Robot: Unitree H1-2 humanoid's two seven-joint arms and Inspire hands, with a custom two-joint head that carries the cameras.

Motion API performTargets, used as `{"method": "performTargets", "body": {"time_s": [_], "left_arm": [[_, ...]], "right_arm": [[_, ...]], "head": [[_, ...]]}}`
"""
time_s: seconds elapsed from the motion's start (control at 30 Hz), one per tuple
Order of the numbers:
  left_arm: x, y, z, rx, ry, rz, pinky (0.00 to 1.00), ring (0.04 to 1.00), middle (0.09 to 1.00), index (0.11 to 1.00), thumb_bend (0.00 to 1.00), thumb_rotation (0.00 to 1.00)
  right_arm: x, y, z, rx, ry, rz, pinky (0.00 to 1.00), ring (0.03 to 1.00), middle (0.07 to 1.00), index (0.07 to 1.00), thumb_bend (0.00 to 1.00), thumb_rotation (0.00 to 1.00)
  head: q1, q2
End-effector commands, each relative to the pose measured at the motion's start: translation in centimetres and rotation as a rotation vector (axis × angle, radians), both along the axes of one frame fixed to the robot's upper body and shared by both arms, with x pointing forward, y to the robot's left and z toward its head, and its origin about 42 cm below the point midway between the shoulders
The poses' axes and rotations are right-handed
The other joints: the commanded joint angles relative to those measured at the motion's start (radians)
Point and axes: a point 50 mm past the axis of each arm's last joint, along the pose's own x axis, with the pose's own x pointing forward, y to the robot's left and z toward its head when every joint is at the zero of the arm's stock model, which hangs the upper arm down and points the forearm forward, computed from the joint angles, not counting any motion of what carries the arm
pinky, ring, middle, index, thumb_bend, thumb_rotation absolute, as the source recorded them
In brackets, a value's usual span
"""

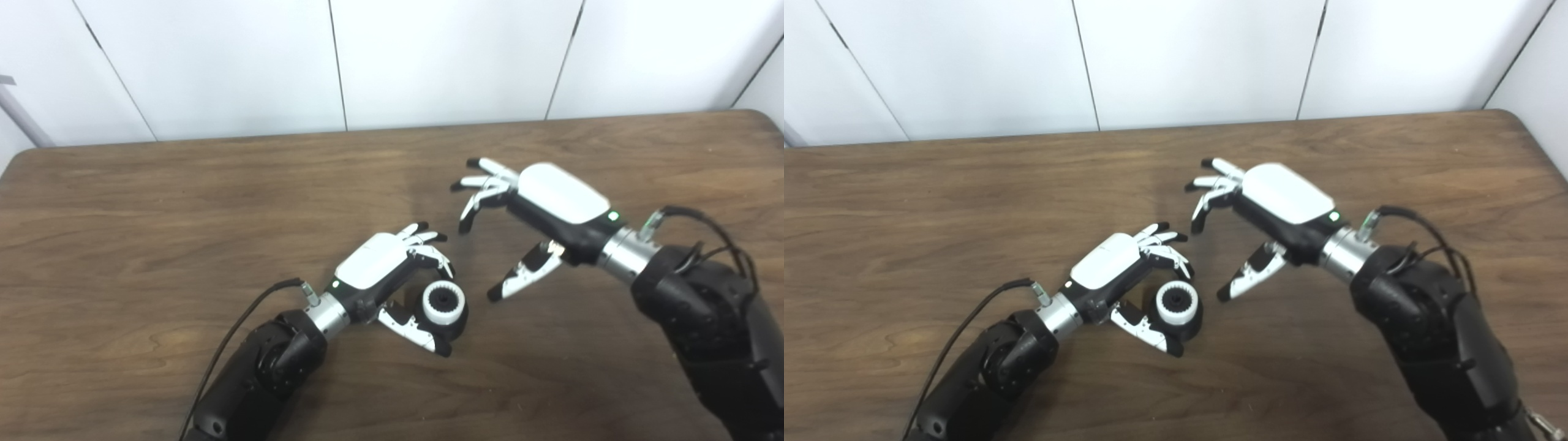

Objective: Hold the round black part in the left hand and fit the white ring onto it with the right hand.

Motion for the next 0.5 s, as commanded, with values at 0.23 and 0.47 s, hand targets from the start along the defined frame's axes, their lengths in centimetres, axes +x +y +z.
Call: {"method": "performTargets", "body": {"time_s": [0.23, 0.47], "left_arm": [[1.1, 1.7, 0.9, 0.064, -0.074, 0.015, 1.00, 0.907, 0.732, 0.484, 0.52, 0.07], [1.4, 2.2, 1.0, 0.097, -0.081, 0.026, 1.00, 0.890, 0.742, 0.519, 0.62, 0.08]], "right_arm": [[0.4, -0.3, 2.7, 0.053, -0.103, -0.017, 0.71, 0.953, 0.856, 0.603, 0.89, 0.29], [0.9, -0.3, 3.3, 0.067, -0.124, -0.032, 0.71, 0.955, 0.859, 0.600, 0.88, 0.26]], "head": [[-0.001, 0.003], [0.000, 0.005]]}}
